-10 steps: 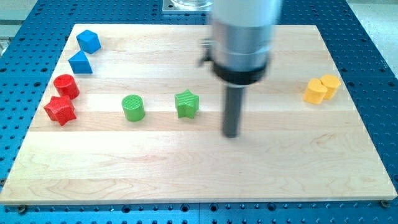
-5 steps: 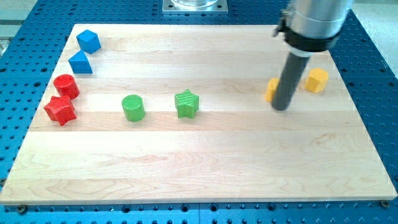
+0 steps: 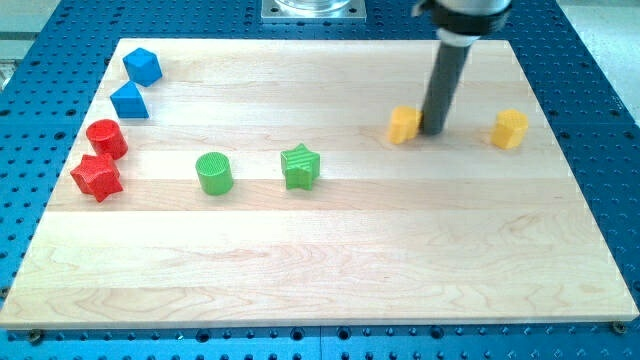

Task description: Place the yellow heart to the right of the green star

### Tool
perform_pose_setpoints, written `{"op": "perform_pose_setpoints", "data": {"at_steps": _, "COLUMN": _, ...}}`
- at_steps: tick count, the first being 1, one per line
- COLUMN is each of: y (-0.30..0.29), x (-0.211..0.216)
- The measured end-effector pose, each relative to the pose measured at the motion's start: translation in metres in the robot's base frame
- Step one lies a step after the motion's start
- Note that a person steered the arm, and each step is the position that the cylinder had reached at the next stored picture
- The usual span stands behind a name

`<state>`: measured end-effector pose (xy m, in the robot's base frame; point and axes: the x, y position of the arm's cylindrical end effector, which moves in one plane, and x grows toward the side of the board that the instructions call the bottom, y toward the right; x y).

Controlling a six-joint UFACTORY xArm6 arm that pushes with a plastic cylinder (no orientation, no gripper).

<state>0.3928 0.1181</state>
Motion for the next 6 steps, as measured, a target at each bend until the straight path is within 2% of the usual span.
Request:
{"op": "perform_pose_setpoints", "data": {"at_steps": 1, "y": -0.023, "x": 0.012}}
{"op": "perform_pose_setpoints", "data": {"at_steps": 2, "y": -0.023, "x": -0.038}}
{"op": "perform_pose_setpoints", "data": {"at_steps": 3, "y": -0.059, "x": -0.005}}
{"op": "perform_pose_setpoints", "data": {"at_steps": 4, "y": -0.054, "x": 0.033}}
{"op": "perform_pose_setpoints", "data": {"at_steps": 6, "y": 0.016, "x": -0.040}}
